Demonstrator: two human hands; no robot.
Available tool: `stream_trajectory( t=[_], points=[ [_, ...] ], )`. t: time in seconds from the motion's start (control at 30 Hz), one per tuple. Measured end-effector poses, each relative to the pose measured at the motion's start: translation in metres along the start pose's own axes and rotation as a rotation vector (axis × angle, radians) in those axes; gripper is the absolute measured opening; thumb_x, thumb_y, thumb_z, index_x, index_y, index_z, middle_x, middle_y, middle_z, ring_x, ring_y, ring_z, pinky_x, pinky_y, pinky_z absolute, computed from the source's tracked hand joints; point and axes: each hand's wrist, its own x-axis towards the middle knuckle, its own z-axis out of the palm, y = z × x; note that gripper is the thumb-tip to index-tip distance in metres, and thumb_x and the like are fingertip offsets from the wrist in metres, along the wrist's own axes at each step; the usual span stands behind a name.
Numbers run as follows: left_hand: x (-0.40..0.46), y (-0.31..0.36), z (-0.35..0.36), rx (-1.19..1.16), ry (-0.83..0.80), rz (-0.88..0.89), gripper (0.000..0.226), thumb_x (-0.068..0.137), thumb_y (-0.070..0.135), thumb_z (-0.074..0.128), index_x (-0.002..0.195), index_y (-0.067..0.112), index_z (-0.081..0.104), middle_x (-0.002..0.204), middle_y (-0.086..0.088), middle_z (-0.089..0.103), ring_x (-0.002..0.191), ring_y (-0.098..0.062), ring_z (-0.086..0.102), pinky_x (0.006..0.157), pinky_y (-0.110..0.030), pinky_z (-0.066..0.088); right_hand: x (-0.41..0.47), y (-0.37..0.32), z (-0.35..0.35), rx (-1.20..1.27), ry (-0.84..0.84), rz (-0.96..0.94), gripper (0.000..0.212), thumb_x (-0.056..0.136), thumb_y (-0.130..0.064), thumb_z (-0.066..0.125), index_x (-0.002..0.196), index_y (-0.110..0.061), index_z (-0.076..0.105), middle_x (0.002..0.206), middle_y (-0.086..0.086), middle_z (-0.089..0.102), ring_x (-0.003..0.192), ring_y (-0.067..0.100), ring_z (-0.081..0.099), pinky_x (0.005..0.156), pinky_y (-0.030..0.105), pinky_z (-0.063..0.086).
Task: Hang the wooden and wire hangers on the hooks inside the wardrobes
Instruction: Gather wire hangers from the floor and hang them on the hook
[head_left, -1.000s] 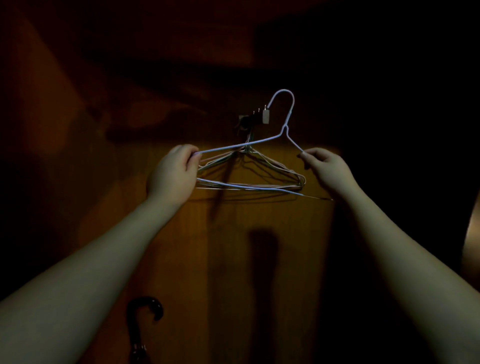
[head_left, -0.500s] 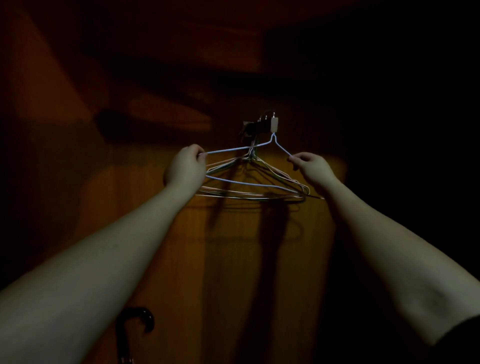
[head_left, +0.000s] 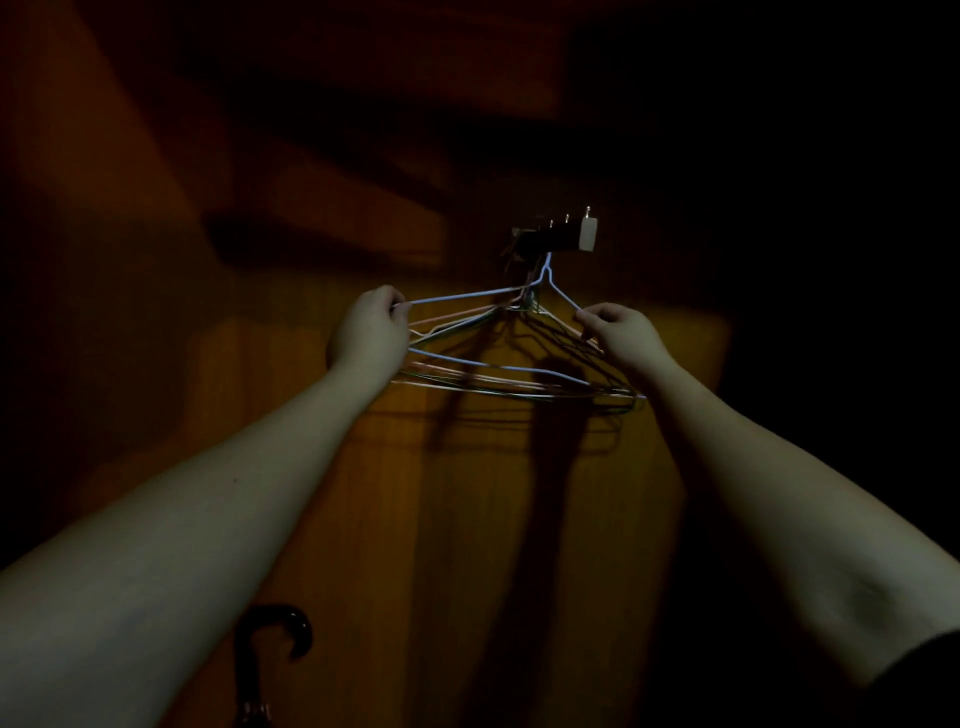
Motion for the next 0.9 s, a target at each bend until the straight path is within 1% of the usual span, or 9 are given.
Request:
stream_trajectory(
  t=[0.1,0.2,0.33,0.4,0.47,0.57,0.63,0.73,0.9],
  points=[
    [-0.005,-0.014,0.008,-0.013,0.004,0.002,0.023,0.101,0.024,0.047,0.11,0.009,0.063,0.111,-0.011,0.062,0.099,-0.029,0.057,0.071,-0.033,0.038,0.0,0.01,0.009,0.031,-0.007,0.002,0.018,0.096,-0.032,0.059,0.105,-0.019,0.067,0.09,-0.005,0.065,0.079,0.007,0.058,0.064,0.02,0.043],
    [-0.01,-0.024,0.014,-0.028,0.001,0.002,0.023,0.101,0.022,0.048,0.109,0.007,0.063,0.109,-0.013,0.062,0.102,-0.031,0.056,0.074,-0.034,0.039,0.002,0.021,0.015,0.01,0.008,0.004,0.022,0.093,-0.039,0.062,0.105,-0.02,0.064,0.097,-0.003,0.065,0.085,0.012,0.06,0.071,0.026,0.046],
    [-0.012,-0.029,0.02,-0.031,0.021,-0.017,0.024,0.1,0.024,0.05,0.114,0.007,0.061,0.109,-0.012,0.063,0.102,-0.031,0.057,0.075,-0.036,0.042,0.003,0.026,0.016,-0.047,0.023,-0.017,0.024,0.096,-0.044,0.055,0.1,-0.022,0.06,0.099,-0.001,0.064,0.09,0.015,0.059,0.074,0.032,0.046],
    [-0.012,-0.03,0.023,-0.008,0.031,-0.019,0.023,0.1,0.025,0.051,0.112,0.008,0.061,0.108,-0.012,0.064,0.104,-0.031,0.055,0.079,-0.04,0.043,0.004,0.026,0.016,-0.07,0.038,-0.02,0.025,0.096,-0.043,0.054,0.1,-0.02,0.06,0.099,0.001,0.065,0.092,0.018,0.06,0.075,0.033,0.047],
    [-0.012,-0.032,0.026,0.075,0.053,-0.013,0.024,0.099,0.029,0.051,0.11,0.01,0.062,0.111,-0.011,0.062,0.11,-0.031,0.049,0.087,-0.041,0.039,0.006,0.026,0.018,-0.108,0.062,-0.032,0.026,0.096,-0.043,0.054,0.1,-0.018,0.06,0.098,0.003,0.065,0.091,0.02,0.061,0.074,0.034,0.048],
    [-0.011,-0.034,0.033,0.173,0.077,-0.022,0.025,0.099,0.033,0.051,0.107,0.014,0.065,0.118,-0.01,0.057,0.117,-0.031,0.042,0.095,-0.043,0.031,0.008,0.025,0.022,-0.231,0.101,-0.078,0.025,0.097,-0.041,0.053,0.098,-0.017,0.058,0.096,0.002,0.061,0.088,0.02,0.06,0.068,0.032,0.047],
    [-0.008,-0.034,0.037,0.203,0.08,-0.037,0.025,0.098,0.033,0.051,0.105,0.013,0.065,0.12,-0.01,0.054,0.118,-0.031,0.041,0.096,-0.043,0.029,0.008,0.024,0.023,-0.394,0.154,-0.144,0.026,0.098,-0.041,0.051,0.1,-0.016,0.059,0.096,0.0,0.057,0.087,0.017,0.056,0.067,0.03,0.043],
    [-0.003,-0.034,0.043,0.209,0.093,-0.06,0.025,0.098,0.033,0.053,0.102,0.012,0.066,0.119,-0.011,0.053,0.118,-0.032,0.04,0.096,-0.043,0.03,0.013,0.023,0.022,-0.554,0.196,-0.202,0.031,0.098,-0.044,0.05,0.107,-0.016,0.062,0.099,-0.002,0.057,0.088,0.015,0.056,0.069,0.031,0.048],
    [-0.001,-0.038,0.056,0.197,0.116,-0.076,0.027,0.097,0.032,0.054,0.103,0.009,0.066,0.121,-0.013,0.053,0.119,-0.034,0.041,0.096,-0.044,0.031,0.02,0.024,0.023,-0.64,0.201,-0.198,0.032,0.098,-0.045,0.048,0.109,-0.019,0.061,0.103,-0.001,0.059,0.088,0.015,0.057,0.071,0.036,0.055]
  ],
)
